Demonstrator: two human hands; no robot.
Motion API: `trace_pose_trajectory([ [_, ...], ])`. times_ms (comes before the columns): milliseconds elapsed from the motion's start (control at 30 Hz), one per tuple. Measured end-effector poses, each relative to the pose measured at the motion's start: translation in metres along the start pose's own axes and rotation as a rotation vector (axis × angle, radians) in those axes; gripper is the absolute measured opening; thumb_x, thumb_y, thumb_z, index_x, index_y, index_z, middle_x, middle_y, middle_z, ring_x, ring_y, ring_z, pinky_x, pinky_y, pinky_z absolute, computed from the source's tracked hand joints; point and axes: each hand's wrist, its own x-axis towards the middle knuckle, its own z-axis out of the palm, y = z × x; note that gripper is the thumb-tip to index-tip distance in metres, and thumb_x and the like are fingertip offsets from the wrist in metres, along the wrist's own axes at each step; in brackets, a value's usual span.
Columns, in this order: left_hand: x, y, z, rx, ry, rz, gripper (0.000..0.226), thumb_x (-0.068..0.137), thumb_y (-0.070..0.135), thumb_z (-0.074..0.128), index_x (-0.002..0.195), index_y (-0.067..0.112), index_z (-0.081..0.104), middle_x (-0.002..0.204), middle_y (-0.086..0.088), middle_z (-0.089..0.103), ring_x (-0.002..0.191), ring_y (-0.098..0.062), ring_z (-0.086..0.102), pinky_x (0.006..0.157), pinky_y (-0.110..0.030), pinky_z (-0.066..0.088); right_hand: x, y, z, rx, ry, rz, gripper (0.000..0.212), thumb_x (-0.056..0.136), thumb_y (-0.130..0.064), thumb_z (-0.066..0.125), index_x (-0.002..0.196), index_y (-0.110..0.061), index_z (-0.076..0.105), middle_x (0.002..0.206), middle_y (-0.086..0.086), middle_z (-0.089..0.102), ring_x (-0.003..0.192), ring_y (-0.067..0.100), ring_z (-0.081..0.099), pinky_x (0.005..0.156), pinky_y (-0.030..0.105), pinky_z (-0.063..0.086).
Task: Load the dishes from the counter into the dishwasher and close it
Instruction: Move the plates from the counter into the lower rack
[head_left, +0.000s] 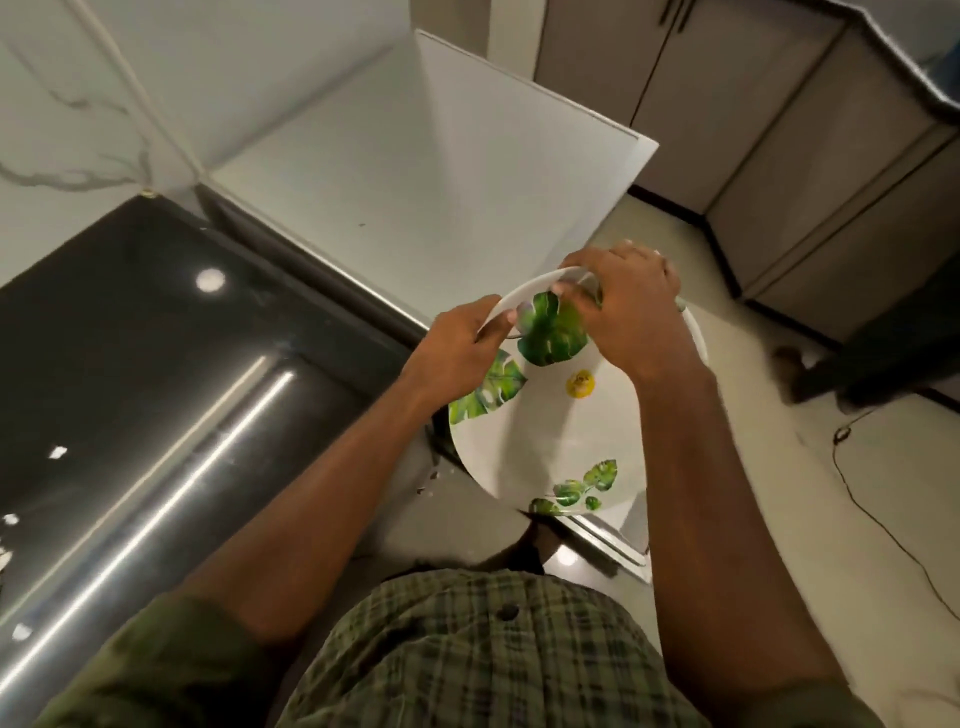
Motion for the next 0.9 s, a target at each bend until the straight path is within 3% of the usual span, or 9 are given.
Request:
trace_pose_trajectory([
  [167, 0.033, 0.020, 0.050, 0.050, -0.107, 0.001, 0.023, 0.108, 0.040, 0.051, 0.117, 0.032, 0.071, 0.075, 0.013, 0.061, 0.067, -0.003, 0.057, 0.057, -0.016, 0.038, 0.013, 0.075, -0.007, 0.130, -0.186, 0.000, 0.017, 0.099, -0.036, 0.066, 0.111, -0.029, 0.077, 0.098, 0.002, 0.073, 0.097, 0.025, 0.064, 0.091, 0.044, 0.050],
  [300, 0.055, 0.013, 0.079, 0.151, -0.166, -0.073, 0.013, 0.105, 0.033, 0.059, 0.105, 0.027, 0.070, 0.074, 0.015, 0.058, 0.072, -0.009, 0.057, 0.059, -0.018, 0.036, 0.022, 0.134, 0.008, 0.250, -0.319, 0.043, 0.015, 0.101, -0.027, 0.066, 0.110, -0.025, 0.078, 0.091, 0.006, 0.071, 0.076, 0.018, 0.057, 0.066, 0.030, 0.043],
  [400, 0.066, -0.003, 0.099, 0.258, -0.222, -0.181, 0.011, 0.105, 0.027, 0.057, 0.101, 0.023, 0.066, 0.083, 0.007, 0.060, 0.083, -0.019, 0.060, 0.065, -0.029, 0.038, 0.027, 0.179, 0.028, 0.314, -0.355, 0.130, 0.017, 0.103, -0.028, 0.065, 0.109, -0.021, 0.079, 0.092, 0.012, 0.072, 0.079, 0.026, 0.062, 0.070, 0.035, 0.048],
  [467, 0.067, -0.011, 0.111, 0.276, -0.239, -0.239, 0.016, 0.106, 0.026, 0.056, 0.091, 0.031, 0.059, 0.080, 0.011, 0.059, 0.080, -0.016, 0.059, 0.062, -0.027, 0.038, 0.023, 0.200, 0.042, 0.383, -0.349, 0.169, 0.015, 0.102, -0.025, 0.066, 0.108, -0.023, 0.079, 0.089, 0.008, 0.072, 0.080, 0.026, 0.063, 0.068, 0.023, 0.048],
  [533, 0.069, -0.016, 0.127, 0.294, -0.242, -0.276, 0.026, 0.106, 0.024, 0.054, 0.081, 0.033, 0.053, 0.076, 0.012, 0.058, 0.076, -0.016, 0.058, 0.061, -0.029, 0.038, 0.017, 0.217, 0.057, 0.438, -0.346, 0.209, 0.011, 0.101, -0.025, 0.068, 0.104, -0.030, 0.078, 0.083, -0.008, 0.070, 0.078, 0.013, 0.062, 0.060, 0.010, 0.041],
  [633, 0.072, -0.022, 0.153, 0.272, -0.220, -0.309, 0.016, 0.106, 0.017, 0.053, 0.097, 0.022, 0.065, 0.084, 0.001, 0.066, 0.079, -0.021, 0.060, 0.067, -0.034, 0.043, 0.001, 0.238, 0.085, 0.489, -0.360, 0.264, 0.013, 0.098, -0.026, 0.072, 0.101, -0.038, 0.076, 0.080, -0.024, 0.063, 0.079, -0.005, 0.059, 0.067, 0.014, 0.040],
  [700, 0.079, -0.029, 0.171, 0.248, -0.230, -0.281, 0.020, 0.104, 0.011, 0.053, 0.112, 0.019, 0.069, 0.094, -0.001, 0.071, 0.085, -0.020, 0.063, 0.073, -0.034, 0.047, -0.014, 0.253, 0.109, 0.476, -0.402, 0.298, 0.014, 0.098, -0.026, 0.073, 0.109, -0.032, 0.078, 0.083, -0.020, 0.057, 0.079, 0.001, 0.057, 0.068, 0.019, 0.038],
  [767, 0.092, -0.037, 0.189, 0.216, -0.239, -0.241, 0.024, 0.102, 0.007, 0.053, 0.114, 0.018, 0.071, 0.101, -0.001, 0.072, 0.092, -0.018, 0.064, 0.081, -0.033, 0.050, -0.030, 0.265, 0.132, 0.432, -0.450, 0.342, 0.017, 0.101, -0.027, 0.068, 0.115, -0.025, 0.078, 0.088, -0.007, 0.052, 0.084, 0.016, 0.055, 0.073, 0.027, 0.037],
  [900, 0.118, -0.064, 0.223, 0.204, -0.221, -0.125, 0.021, 0.095, 0.004, 0.063, 0.110, 0.014, 0.075, 0.110, 0.002, 0.073, 0.102, -0.008, 0.060, 0.093, -0.016, 0.043, -0.066, 0.278, 0.163, 0.556, -0.351, 0.485, 0.027, 0.106, -0.019, 0.061, 0.127, -0.027, 0.074, 0.101, -0.002, 0.052, 0.096, 0.009, 0.055, 0.081, 0.008, 0.037],
])
